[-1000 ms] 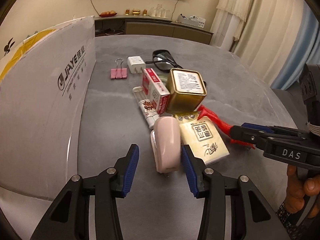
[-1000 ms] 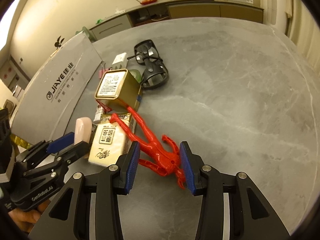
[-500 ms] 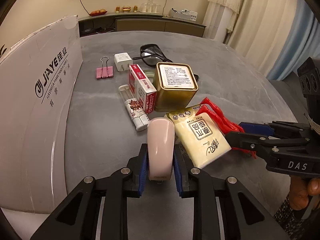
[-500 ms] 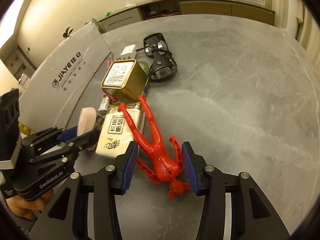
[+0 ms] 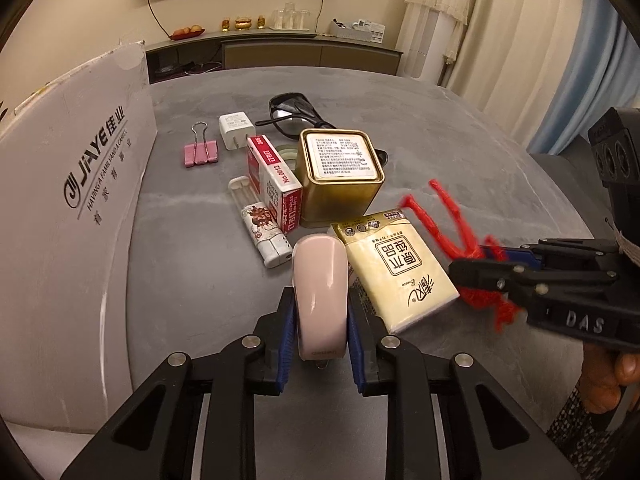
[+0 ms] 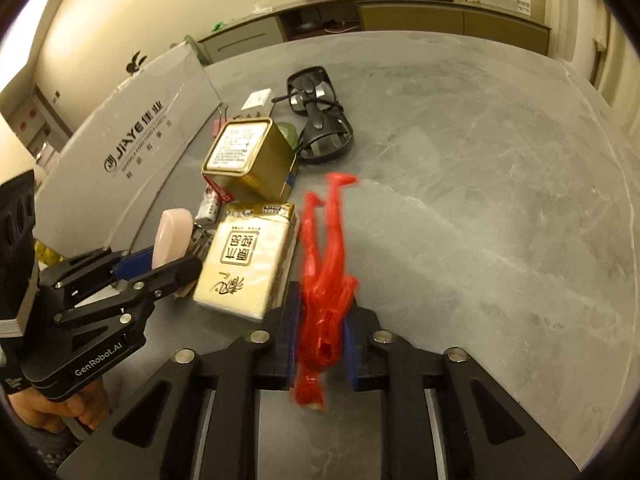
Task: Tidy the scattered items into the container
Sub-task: 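Carry the lint roller with the left tool while the right tool carries the red figure over the box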
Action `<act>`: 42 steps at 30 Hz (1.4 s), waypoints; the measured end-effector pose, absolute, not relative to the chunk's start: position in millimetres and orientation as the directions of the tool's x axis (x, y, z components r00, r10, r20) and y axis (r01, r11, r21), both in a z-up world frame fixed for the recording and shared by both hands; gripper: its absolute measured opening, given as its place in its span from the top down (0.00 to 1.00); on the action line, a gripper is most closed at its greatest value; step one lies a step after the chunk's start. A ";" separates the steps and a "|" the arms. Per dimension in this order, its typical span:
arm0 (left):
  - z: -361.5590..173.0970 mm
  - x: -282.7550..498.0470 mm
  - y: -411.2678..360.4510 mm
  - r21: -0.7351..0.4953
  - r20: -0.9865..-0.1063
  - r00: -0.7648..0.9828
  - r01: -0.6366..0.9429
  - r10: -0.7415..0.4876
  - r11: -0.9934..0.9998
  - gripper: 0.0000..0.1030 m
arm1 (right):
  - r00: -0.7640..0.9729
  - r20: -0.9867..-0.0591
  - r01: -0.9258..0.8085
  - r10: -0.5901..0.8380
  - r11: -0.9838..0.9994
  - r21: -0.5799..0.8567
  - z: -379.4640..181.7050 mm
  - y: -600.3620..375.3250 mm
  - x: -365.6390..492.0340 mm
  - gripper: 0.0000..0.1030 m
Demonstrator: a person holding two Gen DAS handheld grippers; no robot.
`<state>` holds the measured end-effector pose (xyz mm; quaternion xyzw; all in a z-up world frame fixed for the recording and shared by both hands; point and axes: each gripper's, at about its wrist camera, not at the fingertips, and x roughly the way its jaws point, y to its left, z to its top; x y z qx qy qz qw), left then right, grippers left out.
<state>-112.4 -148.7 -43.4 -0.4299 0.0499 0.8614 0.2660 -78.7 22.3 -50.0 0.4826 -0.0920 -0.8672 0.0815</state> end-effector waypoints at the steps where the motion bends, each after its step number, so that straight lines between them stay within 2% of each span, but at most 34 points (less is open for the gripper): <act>1: -41.6 -111.9 -150.5 -0.142 -0.764 -0.493 -0.500 0.415 -0.855 0.76 | -0.522 -0.821 0.053 -0.230 -0.970 0.238 -49.6 22.3 -78.3 0.82; 8: -29.5 -108.1 -163.2 -0.155 -0.739 -0.515 -0.496 0.433 -0.854 0.76 | -0.524 -0.819 0.040 -0.233 -0.967 0.250 -50.0 24.7 -77.7 0.82; 22: 18.6 -98.0 -181.8 -0.211 -0.633 -0.571 -0.523 0.523 -0.826 0.76 | -0.603 -0.760 0.079 -0.244 -0.966 0.248 -17.6 3.6 -64.0 0.82; 34: 61.8 -98.4 -229.2 -0.245 -0.531 -0.656 -0.487 0.536 -0.838 0.76 | -0.685 -0.671 0.136 -0.284 -0.954 0.266 35.0 -51.0 -66.6 0.82; 42: 76.1 -101.7 -267.2 -0.280 -0.491 -0.695 -0.446 0.526 -0.850 0.76 | -0.680 -0.659 0.185 -0.322 -0.945 0.271 47.5 -89.4 -76.6 0.82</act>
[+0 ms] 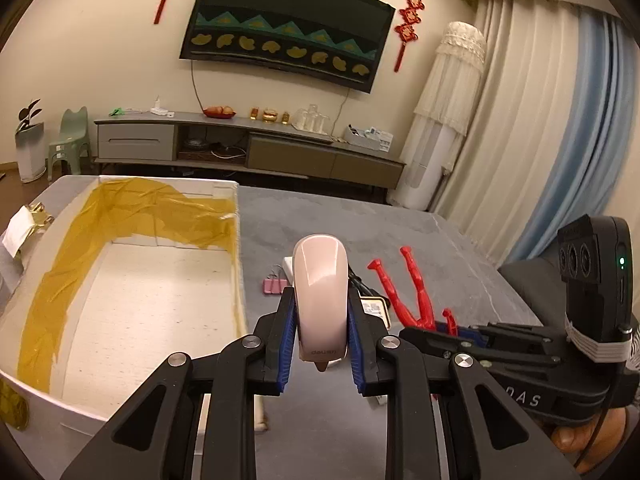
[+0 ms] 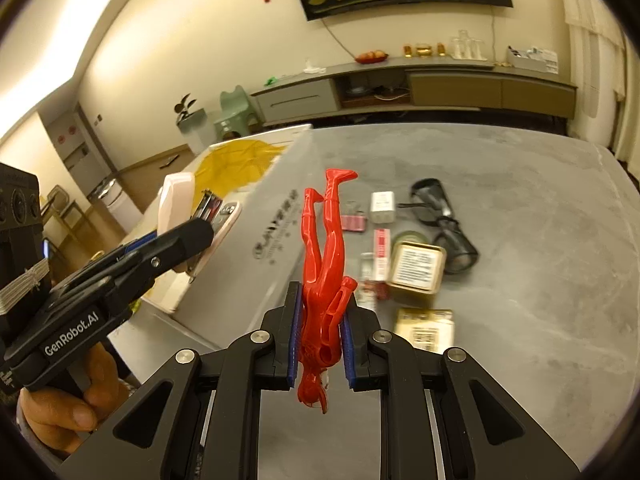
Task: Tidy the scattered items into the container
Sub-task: 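Carry the lint roller with the left tool while the right tool carries the red figure over the box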
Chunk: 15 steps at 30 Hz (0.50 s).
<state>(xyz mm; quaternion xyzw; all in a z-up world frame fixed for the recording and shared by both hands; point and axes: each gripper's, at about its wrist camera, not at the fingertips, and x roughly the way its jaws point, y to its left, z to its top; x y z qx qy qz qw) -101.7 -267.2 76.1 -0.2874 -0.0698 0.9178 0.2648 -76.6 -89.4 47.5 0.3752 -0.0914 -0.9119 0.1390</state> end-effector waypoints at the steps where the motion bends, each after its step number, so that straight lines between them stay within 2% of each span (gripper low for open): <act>1: 77.5 -102.5 -272.2 -0.285 -0.486 -0.699 -0.441 0.525 -0.851 0.76 | -0.679 -0.658 0.193 -0.327 -0.943 0.270 48.4 -94.6 -77.7 0.82; 15: 91.1 -117.2 -324.8 -0.330 -0.454 -0.748 -0.364 0.484 -0.871 0.76 | -0.677 -0.618 0.286 -0.401 -0.916 0.281 75.4 -155.7 -100.1 0.82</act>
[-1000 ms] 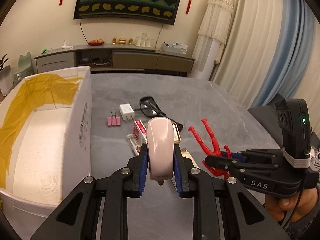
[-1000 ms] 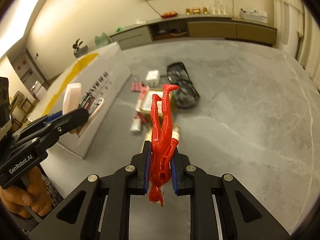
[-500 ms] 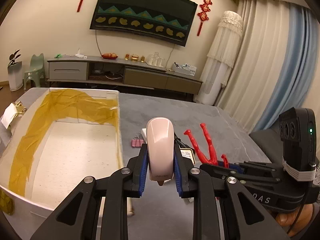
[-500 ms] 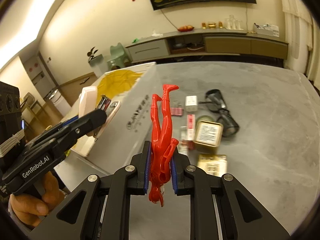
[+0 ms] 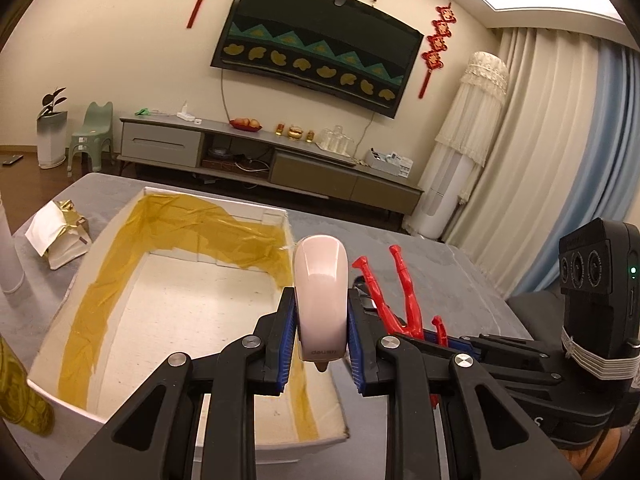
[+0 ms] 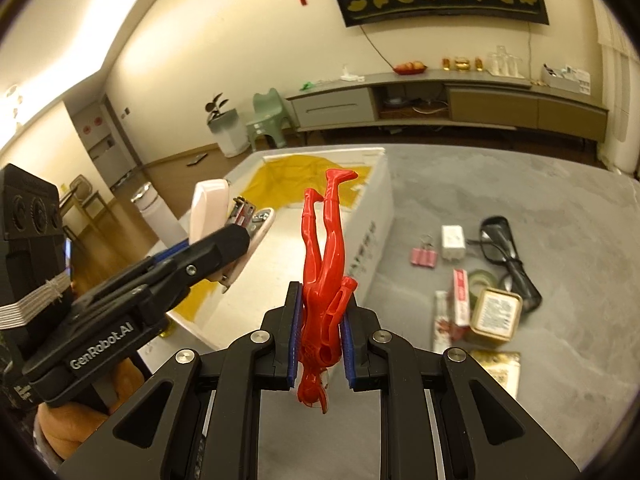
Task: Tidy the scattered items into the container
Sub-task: 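Carry the lint roller with the left tool while the right tool carries the red figure over the box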
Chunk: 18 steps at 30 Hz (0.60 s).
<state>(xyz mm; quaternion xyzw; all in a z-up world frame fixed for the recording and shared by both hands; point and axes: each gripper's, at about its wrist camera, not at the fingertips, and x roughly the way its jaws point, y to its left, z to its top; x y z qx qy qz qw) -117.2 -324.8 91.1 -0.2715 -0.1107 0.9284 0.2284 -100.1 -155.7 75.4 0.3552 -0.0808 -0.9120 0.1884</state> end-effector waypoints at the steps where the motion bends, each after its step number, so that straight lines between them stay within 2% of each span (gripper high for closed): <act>1: 91.4 -118.9 -329.5 -0.335 -0.454 -0.751 -0.354 0.479 -0.873 0.76 | -0.676 -0.617 0.290 -0.404 -0.915 0.281 76.9 -159.3 -102.0 0.82; 18: 86.4 -156.3 -380.0 -0.309 -0.510 -0.780 -0.227 0.362 -0.924 0.76 | -0.631 -0.635 0.339 -0.446 -0.894 0.292 83.5 -204.3 -131.0 0.82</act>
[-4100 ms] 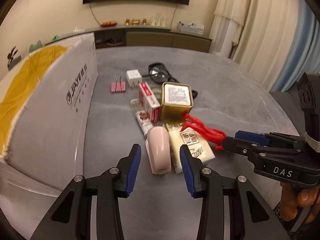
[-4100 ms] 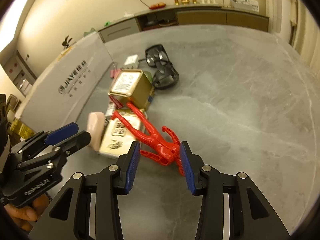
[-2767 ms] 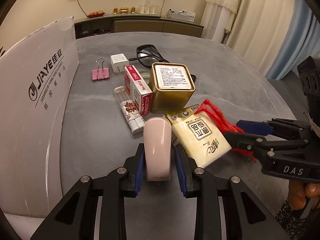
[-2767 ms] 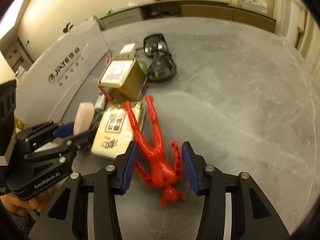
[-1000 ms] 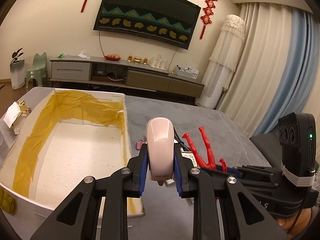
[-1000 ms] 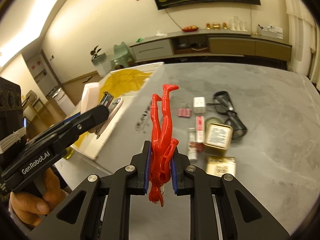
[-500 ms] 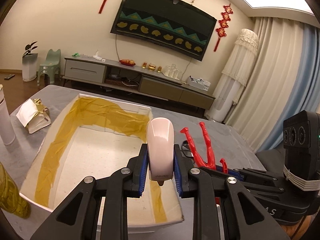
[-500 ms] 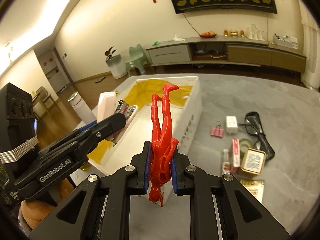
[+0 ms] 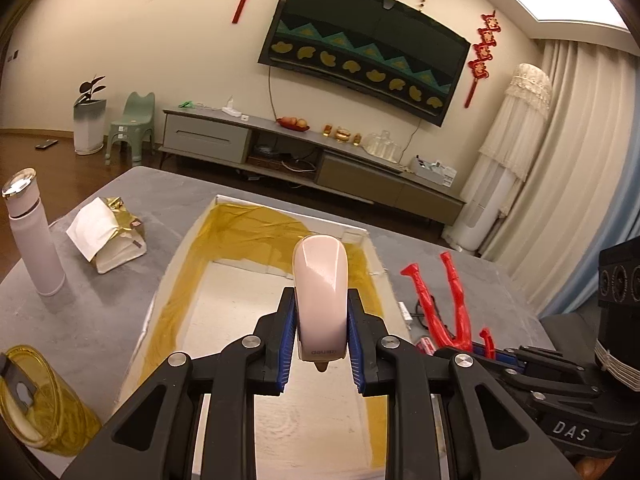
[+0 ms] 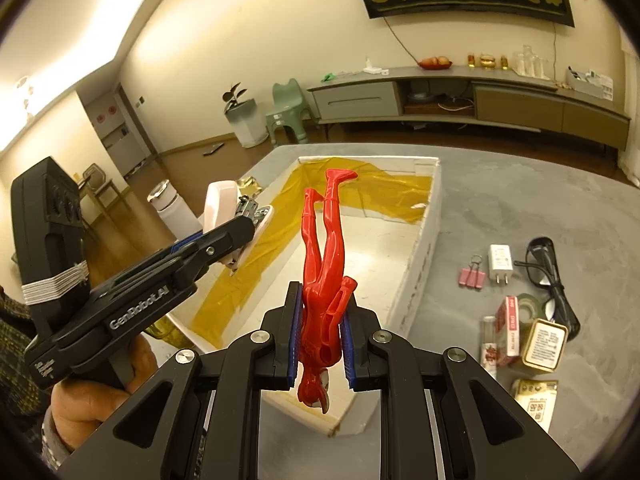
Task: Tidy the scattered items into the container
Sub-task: 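Carry the lint roller with the left tool while the right tool carries the red figure over the box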
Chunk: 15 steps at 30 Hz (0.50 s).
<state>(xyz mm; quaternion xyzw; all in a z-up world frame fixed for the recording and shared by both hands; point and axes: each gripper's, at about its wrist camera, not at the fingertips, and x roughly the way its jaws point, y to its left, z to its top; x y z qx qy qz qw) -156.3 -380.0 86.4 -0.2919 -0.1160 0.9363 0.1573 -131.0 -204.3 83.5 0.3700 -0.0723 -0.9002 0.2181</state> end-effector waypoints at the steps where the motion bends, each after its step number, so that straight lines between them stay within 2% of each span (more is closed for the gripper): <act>1: 85.0 -160.9 -381.8 -0.302 -0.520 -0.777 -0.221 0.355 -0.927 0.76 | -0.628 -0.638 0.341 -0.445 -0.895 0.289 83.2 -206.5 -133.1 0.82; 15: 76.6 -216.0 -396.0 -0.234 -0.615 -0.730 -0.191 0.297 -0.953 0.76 | -0.553 -0.716 0.352 -0.425 -0.899 0.262 73.8 -226.7 -179.7 0.82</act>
